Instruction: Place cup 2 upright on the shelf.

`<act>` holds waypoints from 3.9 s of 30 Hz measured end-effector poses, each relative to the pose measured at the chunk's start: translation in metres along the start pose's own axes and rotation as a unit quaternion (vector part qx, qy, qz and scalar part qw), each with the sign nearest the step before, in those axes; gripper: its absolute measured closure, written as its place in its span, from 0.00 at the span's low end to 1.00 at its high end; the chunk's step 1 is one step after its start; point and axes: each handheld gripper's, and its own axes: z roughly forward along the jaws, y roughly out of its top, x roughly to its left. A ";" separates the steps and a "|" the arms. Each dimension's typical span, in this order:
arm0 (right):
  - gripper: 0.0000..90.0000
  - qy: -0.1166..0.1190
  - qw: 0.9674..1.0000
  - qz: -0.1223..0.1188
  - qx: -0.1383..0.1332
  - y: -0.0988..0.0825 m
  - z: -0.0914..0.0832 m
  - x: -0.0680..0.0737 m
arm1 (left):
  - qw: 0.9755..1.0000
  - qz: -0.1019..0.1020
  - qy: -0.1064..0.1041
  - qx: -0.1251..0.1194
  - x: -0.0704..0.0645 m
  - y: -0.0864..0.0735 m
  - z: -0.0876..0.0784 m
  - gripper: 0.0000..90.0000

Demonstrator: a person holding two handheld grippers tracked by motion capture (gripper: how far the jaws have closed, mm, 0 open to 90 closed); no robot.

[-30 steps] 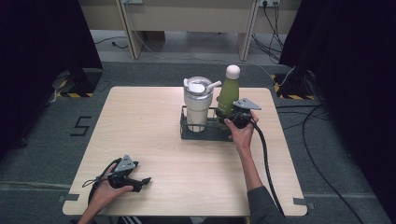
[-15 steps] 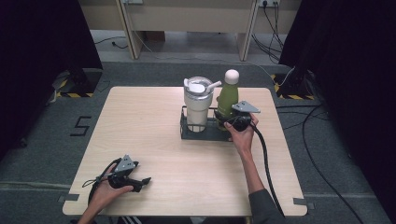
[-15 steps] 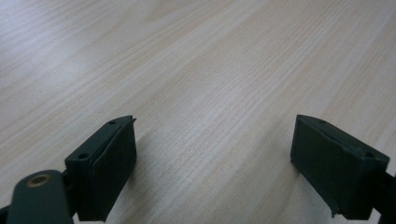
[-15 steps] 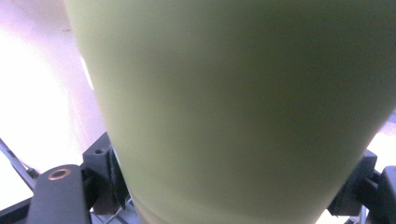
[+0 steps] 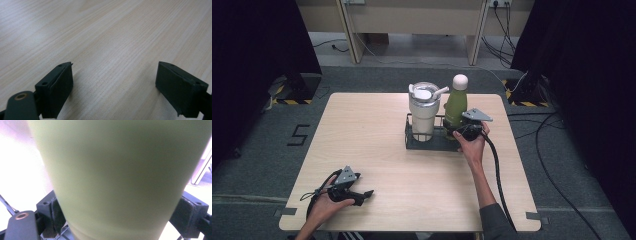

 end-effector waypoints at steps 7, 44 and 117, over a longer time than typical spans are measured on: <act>0.16 0.004 1.000 0.005 -0.012 0.004 -0.010 0.000 | 1.000 0.000 0.000 0.000 0.000 0.000 0.000 0.16; 0.16 0.011 0.999 0.021 -0.033 -0.001 -0.073 0.003 | 1.000 0.000 0.000 0.000 0.000 0.000 0.000 0.16; 0.17 0.094 0.994 -0.012 0.055 -0.073 -0.120 0.063 | 1.000 0.000 0.000 0.000 0.000 -0.001 -0.001 0.16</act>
